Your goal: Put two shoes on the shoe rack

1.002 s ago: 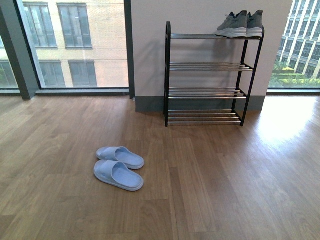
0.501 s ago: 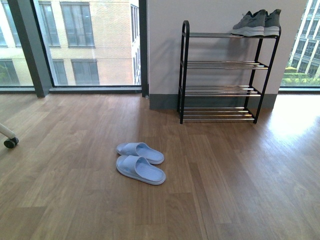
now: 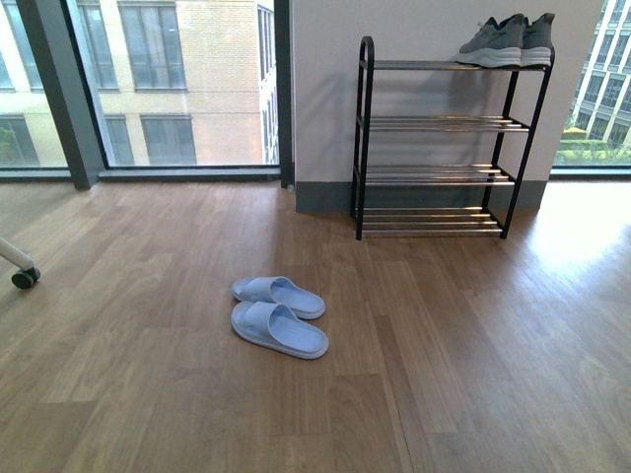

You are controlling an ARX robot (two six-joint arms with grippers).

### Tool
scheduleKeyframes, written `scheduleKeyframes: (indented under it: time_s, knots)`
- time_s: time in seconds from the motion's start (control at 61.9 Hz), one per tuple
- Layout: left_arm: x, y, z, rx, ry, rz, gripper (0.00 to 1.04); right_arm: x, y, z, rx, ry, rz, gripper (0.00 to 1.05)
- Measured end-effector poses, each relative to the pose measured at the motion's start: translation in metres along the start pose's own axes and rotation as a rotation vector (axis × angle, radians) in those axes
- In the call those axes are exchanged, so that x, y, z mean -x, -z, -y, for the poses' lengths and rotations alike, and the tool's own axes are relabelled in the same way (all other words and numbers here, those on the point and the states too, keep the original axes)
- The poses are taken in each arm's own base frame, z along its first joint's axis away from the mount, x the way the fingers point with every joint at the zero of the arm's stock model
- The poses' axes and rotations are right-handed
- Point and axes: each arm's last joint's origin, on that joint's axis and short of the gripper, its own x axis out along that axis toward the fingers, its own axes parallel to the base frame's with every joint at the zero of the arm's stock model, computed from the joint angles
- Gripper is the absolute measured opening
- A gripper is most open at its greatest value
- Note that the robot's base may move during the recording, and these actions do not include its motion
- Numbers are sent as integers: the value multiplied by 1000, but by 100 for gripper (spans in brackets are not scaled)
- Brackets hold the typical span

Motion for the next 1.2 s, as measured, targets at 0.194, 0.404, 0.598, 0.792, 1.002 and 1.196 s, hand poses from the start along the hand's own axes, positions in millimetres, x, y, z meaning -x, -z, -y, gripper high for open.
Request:
scheduleKeyframes:
  time_s: [0.194, 0.404, 0.598, 0.792, 1.002, 1.196]
  knots:
    - [0, 0, 0, 0, -3, 0, 95, 0, 0, 0, 0, -4, 0, 95]
    - [0, 0, 0, 0, -2, 0, 95, 0, 0, 0, 0, -3, 0, 95]
    - [0, 0, 0, 0, -2, 0, 95, 0, 0, 0, 0, -4, 0, 95]
    - [0, 0, 0, 0, -1, 0, 95, 0, 0, 0, 0, -4, 0, 95]
    - [0, 0, 0, 0, -2, -2, 95, 0, 0, 0, 0, -2, -1, 95]
    - [0, 0, 0, 0, -3, 4, 95, 0, 0, 0, 0, -2, 0, 95]
